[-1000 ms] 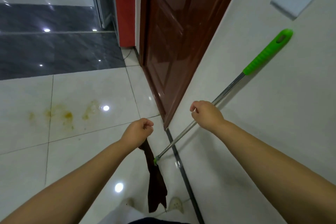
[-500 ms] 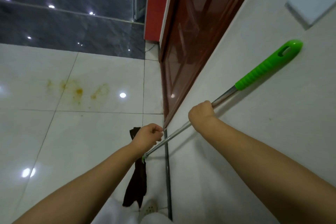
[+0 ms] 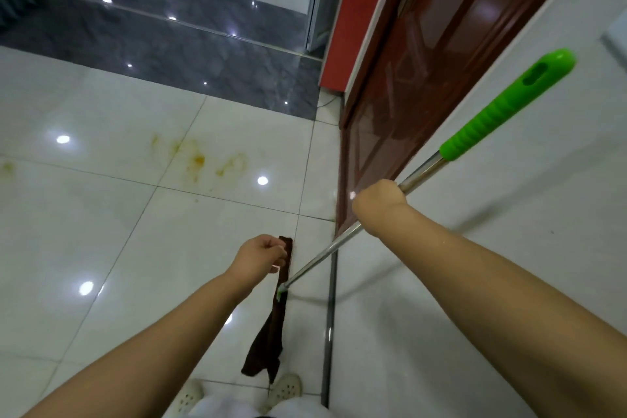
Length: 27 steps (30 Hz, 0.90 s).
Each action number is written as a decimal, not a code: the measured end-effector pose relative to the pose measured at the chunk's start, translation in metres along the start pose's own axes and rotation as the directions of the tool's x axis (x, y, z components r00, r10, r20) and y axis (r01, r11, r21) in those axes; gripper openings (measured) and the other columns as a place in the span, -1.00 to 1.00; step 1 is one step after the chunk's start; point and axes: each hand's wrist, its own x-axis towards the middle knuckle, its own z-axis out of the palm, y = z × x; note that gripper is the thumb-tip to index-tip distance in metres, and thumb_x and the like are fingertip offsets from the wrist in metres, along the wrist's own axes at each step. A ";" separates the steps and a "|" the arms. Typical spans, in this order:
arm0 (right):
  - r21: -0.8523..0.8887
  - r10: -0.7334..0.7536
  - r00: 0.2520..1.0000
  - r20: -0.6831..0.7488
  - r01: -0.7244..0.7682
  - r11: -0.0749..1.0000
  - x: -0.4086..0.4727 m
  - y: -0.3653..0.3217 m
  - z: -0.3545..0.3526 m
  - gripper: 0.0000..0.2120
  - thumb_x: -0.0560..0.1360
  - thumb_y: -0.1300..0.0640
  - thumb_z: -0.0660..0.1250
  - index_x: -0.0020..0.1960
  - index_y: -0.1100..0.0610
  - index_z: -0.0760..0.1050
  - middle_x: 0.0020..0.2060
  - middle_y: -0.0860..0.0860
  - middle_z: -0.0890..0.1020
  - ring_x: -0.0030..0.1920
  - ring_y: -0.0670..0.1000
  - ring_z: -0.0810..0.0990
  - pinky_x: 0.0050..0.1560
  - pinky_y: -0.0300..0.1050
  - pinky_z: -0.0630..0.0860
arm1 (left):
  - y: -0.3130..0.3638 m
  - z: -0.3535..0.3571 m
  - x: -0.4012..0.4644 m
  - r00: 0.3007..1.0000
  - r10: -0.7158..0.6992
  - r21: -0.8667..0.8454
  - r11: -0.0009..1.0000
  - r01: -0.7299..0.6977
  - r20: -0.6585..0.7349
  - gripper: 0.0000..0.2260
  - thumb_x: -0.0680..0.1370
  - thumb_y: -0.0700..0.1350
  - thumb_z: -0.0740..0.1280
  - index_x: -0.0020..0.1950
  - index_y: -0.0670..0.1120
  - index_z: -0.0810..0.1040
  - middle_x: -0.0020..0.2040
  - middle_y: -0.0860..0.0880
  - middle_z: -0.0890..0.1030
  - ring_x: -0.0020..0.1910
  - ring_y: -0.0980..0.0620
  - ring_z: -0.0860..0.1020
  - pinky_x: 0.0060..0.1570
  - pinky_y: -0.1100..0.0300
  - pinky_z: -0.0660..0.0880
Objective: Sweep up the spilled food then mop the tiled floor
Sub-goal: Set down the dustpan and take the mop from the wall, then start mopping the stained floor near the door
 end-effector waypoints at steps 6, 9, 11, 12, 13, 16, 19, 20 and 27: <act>0.025 0.049 0.999 0.000 -0.049 0.998 -0.006 -0.009 -0.069 -0.74 0.50 0.27 0.24 0.13 0.07 0.54 0.05 -0.03 0.61 0.05 0.06 0.59 -0.16 -0.11 0.34 | -0.016 -0.056 -0.015 1.000 -0.014 -0.002 1.000 0.014 -0.008 -0.88 0.56 -0.27 0.22 0.02 -0.18 0.54 -0.09 -0.11 0.61 -0.18 0.02 0.58 -0.27 0.30 0.49; 0.029 0.070 0.997 -0.012 -0.069 0.997 -0.006 -0.014 -0.102 -0.75 0.50 0.24 0.24 0.14 0.06 0.52 0.04 -0.02 0.61 0.04 0.07 0.59 -0.14 -0.09 0.33 | -0.025 -0.096 -0.022 0.999 -0.011 -0.018 1.000 0.010 -0.046 -0.86 0.57 -0.27 0.19 0.04 -0.20 0.53 -0.06 -0.13 0.60 -0.17 0.00 0.57 -0.26 0.29 0.49; 0.047 0.097 0.995 -0.004 -0.097 0.994 -0.005 -0.020 -0.123 -0.74 0.51 0.22 0.24 0.17 0.06 0.51 0.07 0.00 0.60 0.07 0.09 0.58 -0.10 -0.07 0.32 | -0.031 -0.124 -0.024 0.997 -0.011 -0.037 0.999 0.008 -0.080 -0.87 0.57 -0.28 0.19 0.02 -0.21 0.52 -0.05 -0.14 0.60 -0.16 -0.01 0.56 -0.25 0.28 0.49; 0.059 0.111 0.994 0.001 -0.111 0.992 -0.004 -0.023 -0.133 -0.74 0.51 0.21 0.23 0.18 0.06 0.50 0.08 0.01 0.60 0.08 0.10 0.57 -0.09 -0.06 0.33 | -0.034 -0.137 -0.025 0.995 -0.012 -0.042 0.999 0.008 -0.098 -0.87 0.57 -0.29 0.19 0.01 -0.21 0.52 -0.05 -0.14 0.59 -0.16 -0.02 0.56 -0.24 0.27 0.50; 0.075 0.119 0.993 0.000 -0.118 0.990 -0.003 -0.025 -0.143 -0.75 0.51 0.20 0.23 0.18 0.06 0.49 0.08 0.01 0.59 0.08 0.10 0.57 -0.09 -0.05 0.34 | -0.037 -0.149 -0.026 0.993 -0.013 -0.053 0.999 0.007 -0.115 -0.87 0.57 -0.29 0.19 0.01 -0.21 0.52 -0.06 -0.15 0.59 -0.17 -0.02 0.56 -0.26 0.27 0.51; 0.149 0.139 0.990 -0.007 -0.136 0.979 -0.002 -0.032 -0.169 -0.78 0.51 0.17 0.22 0.14 0.07 0.50 0.00 0.03 0.59 0.00 0.12 0.57 -0.10 -0.04 0.38 | -0.044 -0.178 -0.030 0.988 -0.017 -0.099 0.995 0.002 -0.154 -0.88 0.57 -0.29 0.18 -0.01 -0.23 0.51 -0.14 -0.15 0.58 -0.26 -0.01 0.53 -0.30 0.29 0.52; 0.249 0.170 0.985 0.022 -0.170 0.953 0.000 -0.043 -0.185 -0.88 0.51 0.14 0.22 0.03 0.05 0.46 -0.16 0.00 0.50 -0.14 0.11 0.49 -0.13 -0.05 0.37 | -0.051 -0.197 -0.035 0.987 -0.028 -0.132 0.991 0.007 -0.157 -0.89 0.56 -0.30 0.20 -0.03 -0.25 0.52 -0.16 -0.19 0.56 -0.25 -0.05 0.51 -0.20 0.18 0.50; 0.277 0.184 0.982 0.036 -0.186 0.943 0.001 -0.049 -0.188 -0.93 0.50 0.15 0.22 -0.02 0.05 0.43 -0.19 -0.01 0.48 -0.16 0.10 0.48 -0.14 -0.05 0.37 | -0.053 -0.202 -0.036 0.988 -0.031 -0.147 0.989 0.009 -0.151 -0.89 0.56 -0.30 0.20 -0.04 -0.25 0.52 -0.17 -0.18 0.55 -0.27 -0.04 0.50 -0.22 0.18 0.48; 0.444 0.283 0.953 0.111 -0.303 0.843 0.016 -0.091 -0.201 -0.97 0.52 0.16 0.21 -0.05 0.06 0.40 -0.29 -0.02 0.44 -0.15 0.10 0.48 -0.13 -0.06 0.36 | -0.066 -0.245 -0.038 0.981 -0.046 -0.143 0.989 0.019 -0.191 -0.87 0.59 -0.27 0.18 0.03 -0.23 0.51 -0.12 -0.13 0.56 -0.26 0.04 0.51 -0.23 0.24 0.47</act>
